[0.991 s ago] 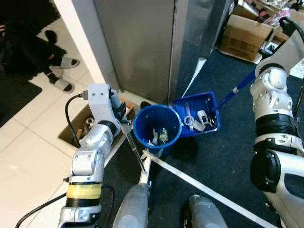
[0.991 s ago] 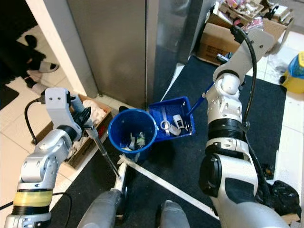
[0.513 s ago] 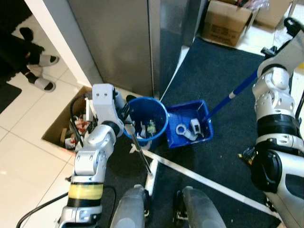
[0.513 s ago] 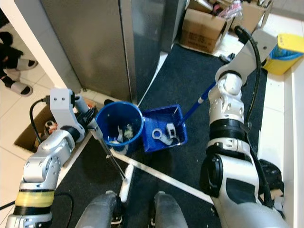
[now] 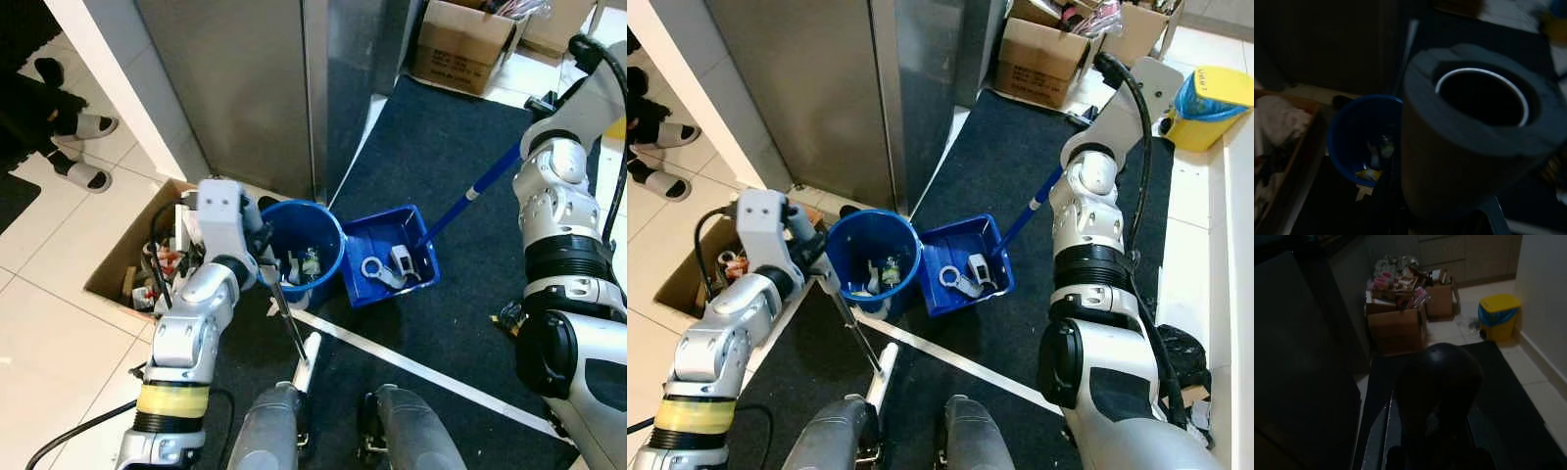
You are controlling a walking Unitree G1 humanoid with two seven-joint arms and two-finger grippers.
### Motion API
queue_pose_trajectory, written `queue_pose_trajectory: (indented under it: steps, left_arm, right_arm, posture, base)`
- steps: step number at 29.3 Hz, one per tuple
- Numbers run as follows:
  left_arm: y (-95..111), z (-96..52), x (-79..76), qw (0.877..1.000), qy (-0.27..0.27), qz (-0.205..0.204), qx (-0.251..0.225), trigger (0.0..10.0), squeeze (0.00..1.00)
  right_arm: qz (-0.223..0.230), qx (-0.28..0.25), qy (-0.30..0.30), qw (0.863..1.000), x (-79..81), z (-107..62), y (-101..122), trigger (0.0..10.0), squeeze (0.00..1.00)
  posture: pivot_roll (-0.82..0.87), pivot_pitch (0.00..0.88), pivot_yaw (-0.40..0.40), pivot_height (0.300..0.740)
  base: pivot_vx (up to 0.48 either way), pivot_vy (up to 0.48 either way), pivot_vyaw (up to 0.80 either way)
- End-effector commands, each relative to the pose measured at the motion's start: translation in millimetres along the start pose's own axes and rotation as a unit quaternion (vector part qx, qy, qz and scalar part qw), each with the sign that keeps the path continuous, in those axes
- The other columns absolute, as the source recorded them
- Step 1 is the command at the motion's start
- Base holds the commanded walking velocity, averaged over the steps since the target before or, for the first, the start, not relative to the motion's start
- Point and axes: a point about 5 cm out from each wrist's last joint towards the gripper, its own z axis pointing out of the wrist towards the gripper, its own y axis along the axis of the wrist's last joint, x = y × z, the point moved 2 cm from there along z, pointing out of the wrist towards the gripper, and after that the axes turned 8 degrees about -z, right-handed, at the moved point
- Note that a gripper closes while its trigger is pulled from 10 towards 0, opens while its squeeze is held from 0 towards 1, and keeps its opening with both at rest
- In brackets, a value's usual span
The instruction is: Sweep floor
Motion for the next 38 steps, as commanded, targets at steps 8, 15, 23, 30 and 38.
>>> queue_pose_trajectory:
  steps: [8,15,23,30,38]
  left_arm:
    - [-9,-1.0,-3.8,1.0,-0.009,-0.001,0.017,10.0,0.0]
    - [-6,-0.4,-2.9,1.0,-0.01,0.001,0.013,10.0,0.0]
    - [-3,1.8,-3.5,1.0,-0.011,0.003,0.008,10.0,0.0]
    - [-2,1.8,-2.8,1.0,-0.007,0.002,0.005,10.0,0.0]
    - [-2,2.4,-4.2,1.0,-0.004,-0.002,0.002,10.0,0.0]
  right_arm:
    - [-0.033,-0.044,-0.035,0.998,-19.6,17.8,37,10.0,0.0]
    - [-0.004,-0.034,-0.046,0.998,-34.3,26.0,47,10.0,0.0]
    - [0.005,-0.078,-0.045,0.996,-32.8,31.3,86,10.0,0.0]
    - [0.036,-0.108,-0.009,0.994,-10.9,30.1,121,10.0,0.0]
    - [0.044,-0.14,0.032,0.989,18.6,23.1,152,10.0,0.0]
  posture:
    - [0.06,0.055,-0.025,0.74]
    - [0.06,0.046,-0.02,0.74]
    - [0.06,0.037,-0.02,0.74]
    - [0.06,0.039,-0.026,0.74]
    - [0.06,0.039,-0.04,0.74]
  base:
    - [0.0,0.0,0.0]
    - [0.0,0.0,0.0]
    - [0.0,0.0,0.0]
    - [0.0,0.0,0.0]
    - [0.0,0.0,0.0]
